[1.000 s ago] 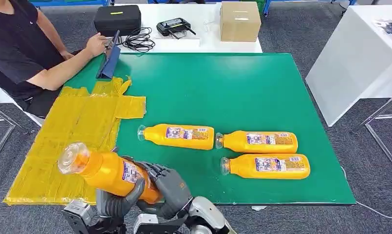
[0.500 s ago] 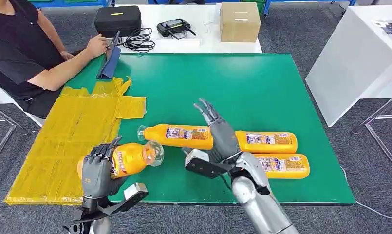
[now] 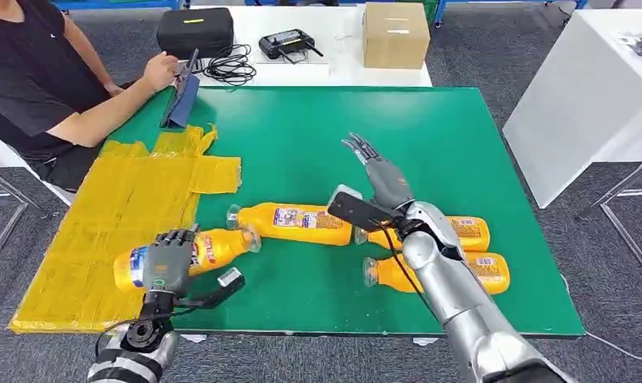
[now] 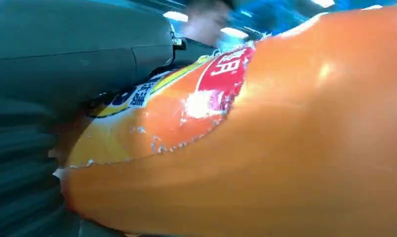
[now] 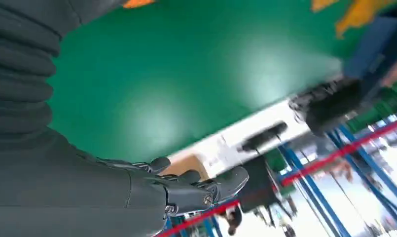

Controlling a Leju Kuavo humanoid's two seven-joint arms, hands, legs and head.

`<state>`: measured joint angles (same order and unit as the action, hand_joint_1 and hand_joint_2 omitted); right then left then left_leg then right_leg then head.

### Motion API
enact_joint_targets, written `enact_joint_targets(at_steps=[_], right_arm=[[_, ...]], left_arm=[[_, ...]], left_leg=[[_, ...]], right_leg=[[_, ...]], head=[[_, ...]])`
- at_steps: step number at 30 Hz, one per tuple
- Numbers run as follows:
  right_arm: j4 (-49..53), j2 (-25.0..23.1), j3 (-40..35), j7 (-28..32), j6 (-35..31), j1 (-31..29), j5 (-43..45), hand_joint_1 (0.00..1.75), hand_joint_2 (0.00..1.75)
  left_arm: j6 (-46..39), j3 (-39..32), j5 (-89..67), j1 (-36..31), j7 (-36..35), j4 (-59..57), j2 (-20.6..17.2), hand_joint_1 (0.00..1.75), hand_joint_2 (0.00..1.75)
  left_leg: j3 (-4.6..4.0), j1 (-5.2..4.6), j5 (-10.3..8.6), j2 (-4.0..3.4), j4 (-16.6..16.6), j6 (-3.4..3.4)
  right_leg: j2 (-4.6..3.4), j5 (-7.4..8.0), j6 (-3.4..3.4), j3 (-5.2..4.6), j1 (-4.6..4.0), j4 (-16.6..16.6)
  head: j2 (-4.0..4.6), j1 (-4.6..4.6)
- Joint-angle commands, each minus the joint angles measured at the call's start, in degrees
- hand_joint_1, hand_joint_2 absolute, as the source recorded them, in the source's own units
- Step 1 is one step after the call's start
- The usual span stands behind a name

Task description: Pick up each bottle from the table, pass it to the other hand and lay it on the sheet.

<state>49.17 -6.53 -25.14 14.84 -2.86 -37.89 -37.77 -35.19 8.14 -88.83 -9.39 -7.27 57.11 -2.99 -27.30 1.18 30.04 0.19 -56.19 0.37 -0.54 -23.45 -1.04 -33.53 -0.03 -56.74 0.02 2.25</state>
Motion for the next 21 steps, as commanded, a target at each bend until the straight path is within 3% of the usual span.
enact_joint_targets(at_steps=[1,2,3,4,6,7,11,13,16,17,18,19,21], right_arm=[[-17.1,-1.1,-0.7,0.3,1.1,-7.6,-0.6,0.00,1.75],[-19.3,-1.1,-2.0,-1.4,3.4,-8.7,-1.6,0.00,1.75],[-21.9,-1.1,-2.9,-2.7,5.6,-9.8,-2.0,0.00,1.75],[-25.0,-1.2,-3.6,-3.4,7.7,-11.1,-1.8,0.00,1.75],[-27.8,-1.3,-3.6,-4.1,8.7,-11.7,-1.4,0.00,1.75],[-28.9,-1.4,-4.1,-3.9,8.8,-11.9,-1.7,0.00,1.75],[-30.7,-2.0,-4.2,-4.4,8.9,-11.8,-1.5,0.00,1.75],[-31.4,-2.4,-4.6,-4.8,8.8,-12.1,-2.0,0.00,1.75],[-32.1,-3.2,-4.9,-5.3,8.6,-12.5,-2.5,0.00,1.75],[-32.2,-3.3,-5.0,-5.4,8.5,-12.6,-2.6,0.00,1.75],[-32.5,-3.6,-5.0,-5.6,8.2,-12.7,-2.8,0.00,1.75],[-32.7,-4.1,-5.1,-5.8,7.6,-12.9,-3.1,0.00,1.75],[-32.8,-4.6,-5.5,-6.1,6.5,-13.0,-3.9,0.00,1.75]], left_arm=[[1.4,19.8,-1.2,-10.6,-6.4,-20.7,-8.0,1.75,1.75],[3.2,22.4,-1.2,-11.7,-7.9,-22.6,-8.2,1.75,1.75],[2.4,21.2,-1.2,-12.2,-6.7,-23.8,-7.9,0.00,1.75],[2.5,21.9,-1.2,-13.6,-4.3,-25.7,-8.0,0.00,1.75],[2.8,16.7,-0.7,-14.1,2.7,-26.9,-6.9,0.00,1.75],[3.8,15.1,-0.9,-14.3,6.7,-27.2,-6.7,0.00,0.00],[7.2,9.8,3.6,-14.5,20.5,-25.1,-6.6,0.00,0.00],[11.2,7.6,12.5,-14.4,33.8,-22.6,-7.4,0.00,0.00],[19.2,4.4,22.7,-13.5,44.3,-19.2,-8.4,0.00,0.00],[20.0,4.0,23.8,-13.2,45.3,-18.5,-8.8,0.00,0.00],[27.0,5.8,33.5,-11.1,47.3,-12.5,-9.6,0.00,0.00],[31.3,10.3,45.6,-8.8,47.3,-5.7,-13.4,0.00,0.00],[35.0,13.6,59.2,-7.4,47.3,-0.1,-15.8,0.00,0.00]], left_leg=[[0.14,-0.05,0.00,-0.02,0.1,-0.04],[0.22,-0.06,0.00,-0.07,0.2,-0.05],[0.16,-0.07,-0.01,-0.02,0.1,-0.04],[0.14,-0.06,-0.01,-0.04,0.1,-0.03],[0.16,-0.05,-0.02,-0.11,0.1,-0.04],[0.14,-0.07,-0.02,-0.07,0.1,-0.03],[0.19,-0.07,-0.11,0.05,0.1,-0.04],[0.29,-0.07,-0.11,0.21,0.1,-0.01],[0.31,-0.06,-0.21,-0.01,0.2,-0.02],[0.31,-0.06,-0.18,0.04,0.1,-0.01],[0.36,-0.04,-0.16,-0.02,0.1,-0.01],[0.31,-0.01,-0.25,-0.16,0.3,-0.07],[0.40,-0.03,-0.13,0.05,0.0,0.03]], right_leg=[[0.01,-0.02,-0.01,0.12,0.06,0.0],[-0.03,0.00,0.00,0.17,0.08,0.1],[0.00,-0.01,0.00,0.14,0.10,0.0],[-0.03,0.01,0.00,0.12,0.09,0.0],[-0.09,0.06,0.01,0.12,0.08,0.0],[-0.05,0.04,0.01,0.18,0.10,0.0],[0.15,0.12,0.02,0.33,0.11,0.1],[0.29,0.04,0.01,0.47,0.12,0.0],[0.10,0.17,0.00,0.45,0.10,0.1],[0.14,0.12,-0.01,0.46,0.11,0.0],[0.09,0.12,-0.01,0.50,0.08,0.0],[-0.02,0.27,-0.02,0.42,0.05,0.2],[0.15,0.04,0.00,0.46,0.07,-0.1]], head=[[0.00,-0.02],[0.00,0.02],[0.00,0.00],[0.00,0.00],[0.00,0.00],[0.00,0.00],[0.00,0.00],[0.00,0.00],[0.00,0.00],[0.00,0.00],[0.00,0.00],[0.00,0.00],[0.00,-0.04]])
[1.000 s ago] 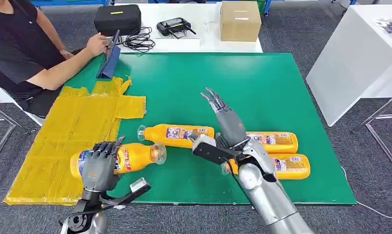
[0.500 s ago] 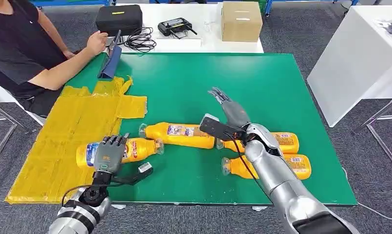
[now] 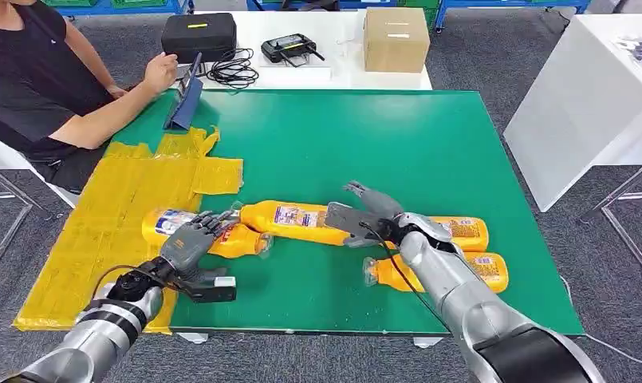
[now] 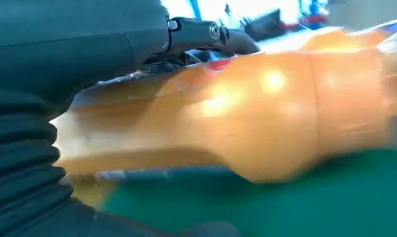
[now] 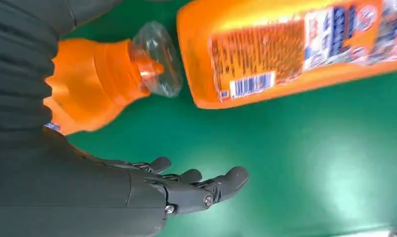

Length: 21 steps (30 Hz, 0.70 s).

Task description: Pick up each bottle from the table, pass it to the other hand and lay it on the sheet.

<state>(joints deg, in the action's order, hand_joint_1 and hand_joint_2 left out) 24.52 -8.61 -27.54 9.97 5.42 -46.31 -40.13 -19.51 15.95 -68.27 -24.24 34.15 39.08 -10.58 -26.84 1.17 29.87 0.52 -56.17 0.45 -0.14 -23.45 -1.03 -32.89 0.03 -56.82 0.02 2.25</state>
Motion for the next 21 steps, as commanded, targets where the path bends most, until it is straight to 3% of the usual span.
enact_joint_targets(at_steps=[1,5,8,16,19,21], right_arm=[[-8.1,-2.9,-3.3,-1.5,-2.4,-4.6,-2.0,0.00,1.75],[-8.2,-4.3,-4.5,-3.0,-5.7,-4.7,-4.5,0.00,1.75],[-8.3,-5.6,-5.2,-3.4,-7.5,-4.6,-6.1,0.00,1.75],[-9.0,-8.7,-6.7,-4.4,-6.6,-4.2,-8.4,0.00,1.75],[-9.0,-8.7,-6.7,-4.4,-6.6,-4.2,-8.4,0.00,1.75],[-10.1,-9.9,-8.2,-6.1,-4.0,-3.3,-10.1,0.00,1.75]], left_arm=[[20.8,6.4,42.3,8.0,5.8,19.7,-8.5,0.00,0.00],[29.0,3.4,57.7,10.6,5.8,28.5,-8.0,0.00,0.00],[37.5,-4.4,63.8,11.3,5.8,30.8,-3.0,0.00,0.00],[46.4,-13.2,65.5,10.3,5.8,29.1,2.8,0.00,0.00],[46.4,-13.2,65.5,10.3,5.8,29.1,2.8,0.00,0.00],[49.0,-15.9,65.9,9.0,5.8,27.3,4.7,0.00,0.00]], left_leg=[[-0.09,-0.04,0.03,-0.22,0.0,-0.05],[-0.20,0.01,0.03,-0.34,0.0,-0.06],[-0.31,-0.02,0.03,-0.15,0.0,-0.07],[-0.38,-0.01,0.00,-0.09,0.0,-0.09],[-0.45,-0.02,0.01,-0.12,0.0,-0.07],[-0.46,0.00,0.00,-0.12,0.0,-0.07]], right_leg=[[-0.18,0.03,0.00,-0.20,0.04,0.0],[-0.19,0.07,-0.01,-0.32,-0.03,0.0],[-0.02,0.01,-0.02,-0.42,-0.02,0.0],[0.05,0.02,-0.04,-0.46,-0.05,0.1],[0.02,0.02,-0.03,-0.56,-0.03,0.0],[0.04,0.01,-0.02,-0.56,-0.06,0.1]], head=[[0.00,0.00],[0.00,-0.02],[0.00,0.02],[0.00,-0.02],[0.00,-0.02],[0.00,0.00]])
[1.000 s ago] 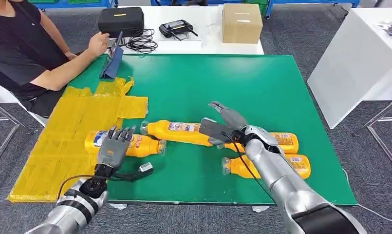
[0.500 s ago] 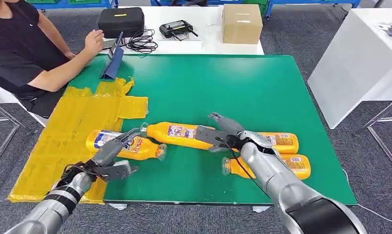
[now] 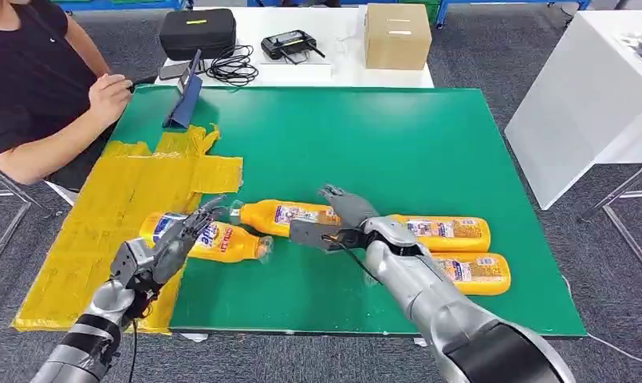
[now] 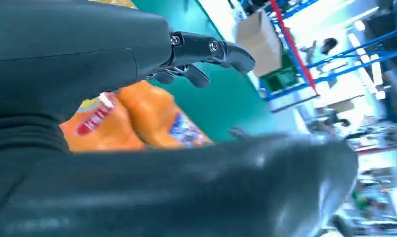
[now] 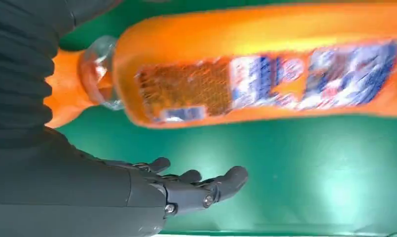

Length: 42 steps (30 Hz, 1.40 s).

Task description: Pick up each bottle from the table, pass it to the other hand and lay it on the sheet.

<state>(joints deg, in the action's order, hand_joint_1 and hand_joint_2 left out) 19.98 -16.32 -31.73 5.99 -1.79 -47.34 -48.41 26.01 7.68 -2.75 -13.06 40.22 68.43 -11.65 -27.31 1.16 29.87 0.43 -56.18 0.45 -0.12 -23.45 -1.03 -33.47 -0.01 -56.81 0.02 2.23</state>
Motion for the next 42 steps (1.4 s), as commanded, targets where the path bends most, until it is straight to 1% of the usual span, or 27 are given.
enact_joint_targets(at_steps=[1,2,4,5,6,7,11,14,15,17,18,25,27,31,35,36,37,38,39,40,41,42], right_arm=[[-6.4,-2.6,-5.0,-3.8,5.4,-1.9,-2.7,0.00,1.75],[-6.9,-2.7,-5.7,-5.0,7.0,-1.6,-3.5,0.00,1.75],[-7.9,-2.6,-7.3,-9.0,13.1,0.6,-5.1,0.00,1.75],[-8.2,-2.2,-8.4,-9.4,13.9,1.4,-6.2,0.03,1.75],[-8.6,-1.6,-8.6,-10.9,16.1,2.5,-6.5,1.68,1.75],[-8.7,-1.3,-8.8,-11.5,16.5,3.0,-6.7,1.75,1.75],[-8.6,0.2,-8.4,-12.9,17.2,4.5,-6.8,1.75,1.75],[-8.2,0.6,-7.2,-13.4,15.7,4.5,-5.9,1.75,1.75],[-8.1,0.6,-6.6,-13.7,14.7,4.4,-5.6,1.75,1.75],[-8.0,0.7,-6.5,-13.8,14.1,3.9,-5.6,1.75,1.75],[-8.0,0.7,-6.5,-13.8,14.1,3.9,-5.6,1.75,1.75],[-8.0,0.7,-6.5,-13.8,14.1,3.9,-5.6,1.75,1.75],[-7.6,0.7,-4.5,-14.1,10.1,3.9,-4.5,1.75,1.75],[-7.3,1.3,-2.3,-13.7,5.1,3.3,-3.8,1.75,1.75],[-7.9,1.3,-2.4,-15.4,7.9,4.0,-5.6,1.75,1.75],[-8.3,1.2,-2.4,-16.9,10.4,4.3,-6.2,1.75,1.75],[-8.5,1.2,-2.7,-18.3,12.5,4.6,-6.9,0.12,1.75],[-8.5,1.2,-2.8,-18.2,12.6,5.1,-7.3,0.00,1.75],[-8.6,1.1,-1.8,-18.8,13.8,5.5,-6.8,0.00,1.75],[-8.6,1.2,-1.8,-18.8,13.9,5.7,-7.0,0.00,1.75],[-8.5,1.2,-1.8,-18.9,13.6,5.7,-7.0,0.00,1.75],[-8.4,1.1,-1.2,-18.3,13.0,5.9,-6.7,0.00,1.75]], left_arm=[[3.6,-8.1,-0.1,-2.7,-0.2,-2.7,6.2,0.00,0.00],[3.8,-8.5,-0.1,-3.1,-0.2,-3.1,6.5,0.00,0.00],[5.5,-9.8,-0.3,-4.7,-0.2,-4.7,7.4,0.00,0.00],[5.8,-10.0,-0.3,-5.2,-0.2,-5.2,7.6,0.00,0.00],[6.6,-10.2,-0.2,-6.0,-0.2,-5.9,8.0,0.00,0.00],[6.6,-10.3,-0.4,-6.3,-0.2,-6.2,8.1,0.00,0.00],[7.1,-11.1,-0.5,-6.9,-0.2,-7.6,8.8,0.00,0.00],[7.0,-11.5,-0.5,-6.7,-0.2,-8.1,9.1,0.00,0.00],[7.1,-11.7,-0.3,-6.7,-0.2,-8.4,9.3,0.00,0.00],[7.4,-12.0,-0.2,-6.5,-0.2,-8.6,9.3,0.00,0.00],[7.4,-12.0,-0.2,-6.5,-0.2,-8.6,9.3,0.00,0.00],[7.4,-12.0,-0.2,-6.5,-0.2,-8.6,9.3,0.00,0.00],[6.7,-12.8,-0.5,-6.4,-0.2,-9.2,9.6,0.00,0.00],[7.5,-14.1,-0.1,-5.7,-0.2,-9.2,10.1,0.00,0.00],[7.5,-14.3,-0.8,-7.1,-0.2,-10.4,10.8,0.00,0.00],[7.8,-14.3,-0.8,-7.7,-0.2,-11.0,11.0,0.00,0.00],[7.4,-14.1,-1.3,-8.3,-0.2,-11.2,11.2,0.00,0.00],[7.5,-14.1,-1.3,-8.8,-0.2,-11.9,11.4,0.00,0.00],[7.4,-13.7,-1.6,-9.5,-0.2,-12.6,11.6,0.00,0.00],[7.1,-13.5,-1.8,-9.6,-0.2,-12.8,11.8,0.00,0.00],[7.0,-13.6,-1.7,-9.7,-0.2,-12.9,11.8,0.00,0.00],[6.9,-13.5,-1.7,-9.5,-0.2,-12.6,11.8,0.00,0.00]], left_leg=[[0.01,-0.01,0.00,0.01,0.0,-0.06],[0.02,-0.01,-0.03,0.08,0.1,-0.08],[0.06,0.02,-0.03,0.08,0.1,-0.09],[0.05,0.02,-0.03,0.11,0.1,-0.07],[0.09,0.02,-0.05,0.10,0.2,-0.09],[0.07,0.04,-0.03,0.09,0.1,-0.06],[0.31,0.02,-0.10,0.16,0.3,-0.09],[0.45,0.03,-0.08,0.13,0.3,-0.08],[0.48,0.02,-0.14,0.17,0.3,-0.11],[0.57,-0.01,-0.04,0.01,0.2,-0.05],[0.56,0.02,-0.12,0.07,0.3,-0.08],[0.74,0.02,-0.04,0.03,0.1,-0.04],[0.71,0.03,-0.09,0.06,0.2,-0.07],[0.79,0.00,0.00,-0.08,0.1,-0.03],[0.69,0.00,-0.05,0.00,0.1,-0.04],[0.59,-0.02,-0.13,0.07,0.1,-0.07],[0.67,0.02,-0.07,0.09,0.1,-0.05],[0.69,0.02,-0.05,0.08,0.1,-0.04],[0.68,0.02,-0.10,0.14,0.2,-0.06],[0.64,0.04,-0.15,0.18,0.2,-0.08],[0.79,0.02,-0.02,0.06,0.1,-0.03],[0.70,0.00,-0.09,0.17,0.1,-0.06]], right_leg=[[0.03,0.00,-0.01,0.00,0.00,0.0],[0.12,0.01,-0.02,0.04,-0.01,0.1],[0.09,0.02,-0.02,0.08,-0.05,0.1],[0.13,0.01,-0.02,0.08,-0.05,0.1],[0.14,0.02,-0.03,0.12,-0.05,0.2],[0.13,0.00,-0.02,0.09,-0.08,0.2],[0.22,0.04,-0.04,0.34,-0.08,0.3],[0.18,0.04,-0.03,0.48,-0.10,0.3],[0.22,0.09,-0.05,0.52,-0.09,0.4],[0.04,0.03,-0.02,0.54,-0.06,0.2],[0.11,0.12,-0.03,0.58,-0.09,0.4],[0.03,0.04,-0.02,0.73,-0.09,0.2],[0.07,0.10,-0.03,0.73,-0.10,0.3],[-0.07,0.02,-0.02,0.73,-0.07,0.2],[-0.03,0.06,-0.02,0.67,-0.07,0.2],[0.06,0.12,-0.03,0.61,-0.06,0.3],[0.04,0.07,-0.01,0.70,-0.09,0.2],[0.03,0.05,-0.01,0.71,-0.10,0.2],[0.10,0.08,-0.02,0.71,-0.10,0.3],[0.15,0.13,-0.03,0.71,-0.12,0.4],[0.01,0.02,-0.01,0.77,-0.09,0.2],[0.12,0.06,-0.03,0.74,-0.08,0.3]], head=[[0.00,0.00],[0.00,0.02],[0.00,0.00],[0.00,0.02],[0.00,0.00],[0.00,-0.02],[0.00,0.02],[0.00,0.02],[0.00,0.02],[0.00,0.07],[0.00,-0.04],[0.00,0.00],[0.00,0.00],[0.00,0.00],[0.00,0.02],[0.00,0.00],[0.00,0.02],[0.00,0.00],[0.00,0.04],[0.00,0.00],[0.00,0.04],[0.00,-0.02]])
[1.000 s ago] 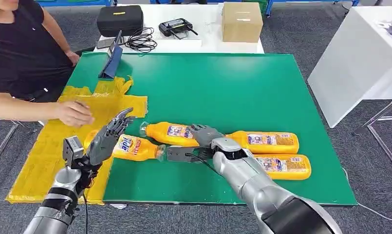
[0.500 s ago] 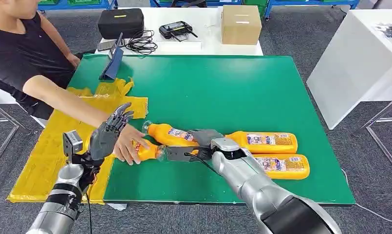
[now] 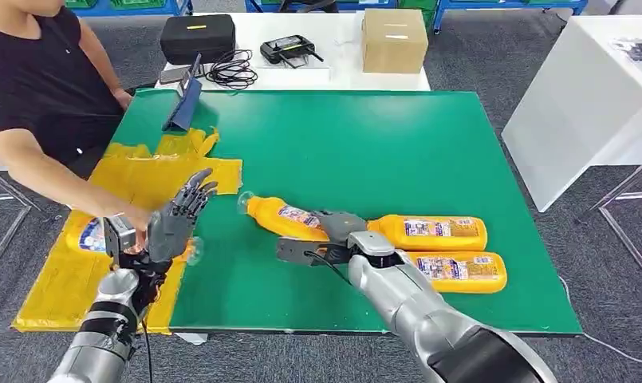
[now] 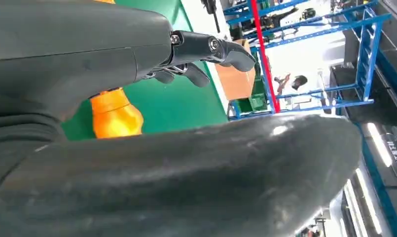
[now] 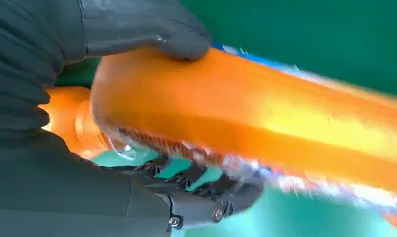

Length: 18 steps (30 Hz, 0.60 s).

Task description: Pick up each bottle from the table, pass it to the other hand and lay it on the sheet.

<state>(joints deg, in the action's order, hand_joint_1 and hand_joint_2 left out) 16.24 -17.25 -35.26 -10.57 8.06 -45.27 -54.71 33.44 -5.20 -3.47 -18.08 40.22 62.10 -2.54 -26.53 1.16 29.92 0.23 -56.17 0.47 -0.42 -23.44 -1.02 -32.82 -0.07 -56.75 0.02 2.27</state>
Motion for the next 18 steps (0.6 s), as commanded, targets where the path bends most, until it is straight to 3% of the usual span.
enact_joint_targets(at_steps=[1,2,18], right_arm=[[-4.7,2.0,2.9,-1.8,3.5,3.7,0.0,0.00,1.75],[-4.5,2.0,4.0,-1.2,2.5,3.8,0.8,1.75,1.75],[-3.7,2.3,7.9,1.8,-3.0,3.4,2.7,1.75,1.75]], left_arm=[[-0.3,-0.6,-0.8,-4.5,-0.2,-6.4,2.7,0.00,0.00],[-0.5,-0.6,-0.8,-4.3,-0.2,-6.3,2.7,0.00,0.00],[-0.9,-0.4,-0.6,-3.4,-0.2,-5.8,2.4,0.00,0.00]], left_leg=[[-0.09,-0.01,-0.15,0.37,0.2,-0.10],[-0.01,0.02,-0.06,0.22,0.1,-0.07],[0.00,0.00,-0.04,0.05,0.1,-0.06]], right_leg=[[0.41,0.06,-0.05,0.07,0.00,0.2],[0.25,0.03,-0.04,0.12,-0.06,0.2],[0.05,0.05,-0.03,0.04,0.01,0.1]], head=[[0.00,0.05],[0.00,-0.11],[0.00,-0.04]])
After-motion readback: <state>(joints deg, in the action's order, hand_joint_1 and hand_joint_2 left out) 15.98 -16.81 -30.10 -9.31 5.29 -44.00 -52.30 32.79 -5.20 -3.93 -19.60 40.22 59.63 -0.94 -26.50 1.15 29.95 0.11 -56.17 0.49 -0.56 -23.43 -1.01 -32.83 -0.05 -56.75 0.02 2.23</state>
